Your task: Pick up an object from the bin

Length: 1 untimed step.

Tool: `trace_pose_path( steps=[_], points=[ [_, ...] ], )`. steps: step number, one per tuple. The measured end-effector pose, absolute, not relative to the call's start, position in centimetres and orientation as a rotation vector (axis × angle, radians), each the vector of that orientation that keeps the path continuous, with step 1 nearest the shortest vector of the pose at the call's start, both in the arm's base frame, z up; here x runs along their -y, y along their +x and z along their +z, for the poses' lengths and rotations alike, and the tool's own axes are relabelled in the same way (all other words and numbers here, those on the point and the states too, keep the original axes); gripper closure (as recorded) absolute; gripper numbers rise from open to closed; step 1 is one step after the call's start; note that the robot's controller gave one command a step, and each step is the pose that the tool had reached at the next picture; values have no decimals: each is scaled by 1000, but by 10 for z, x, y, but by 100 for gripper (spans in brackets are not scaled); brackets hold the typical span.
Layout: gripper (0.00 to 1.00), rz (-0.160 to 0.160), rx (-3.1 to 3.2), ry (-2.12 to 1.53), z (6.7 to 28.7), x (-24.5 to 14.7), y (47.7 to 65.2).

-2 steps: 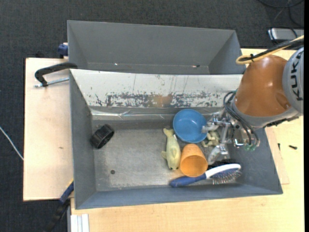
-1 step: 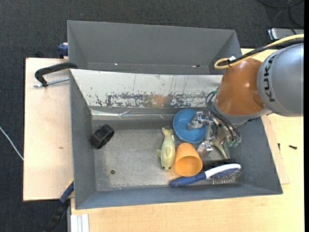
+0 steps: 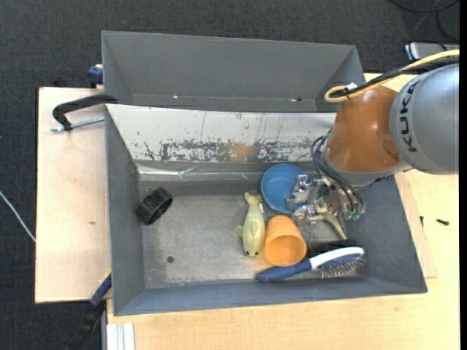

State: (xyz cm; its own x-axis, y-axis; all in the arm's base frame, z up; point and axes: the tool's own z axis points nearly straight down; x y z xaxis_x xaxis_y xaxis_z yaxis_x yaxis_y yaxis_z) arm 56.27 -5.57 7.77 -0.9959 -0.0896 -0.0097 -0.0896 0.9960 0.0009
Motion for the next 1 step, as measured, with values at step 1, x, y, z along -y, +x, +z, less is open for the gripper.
trace_pose_path(
  steps=[1],
  points=[
    [100, -4, -3123, -155, 228, 77, 563]
  ],
)
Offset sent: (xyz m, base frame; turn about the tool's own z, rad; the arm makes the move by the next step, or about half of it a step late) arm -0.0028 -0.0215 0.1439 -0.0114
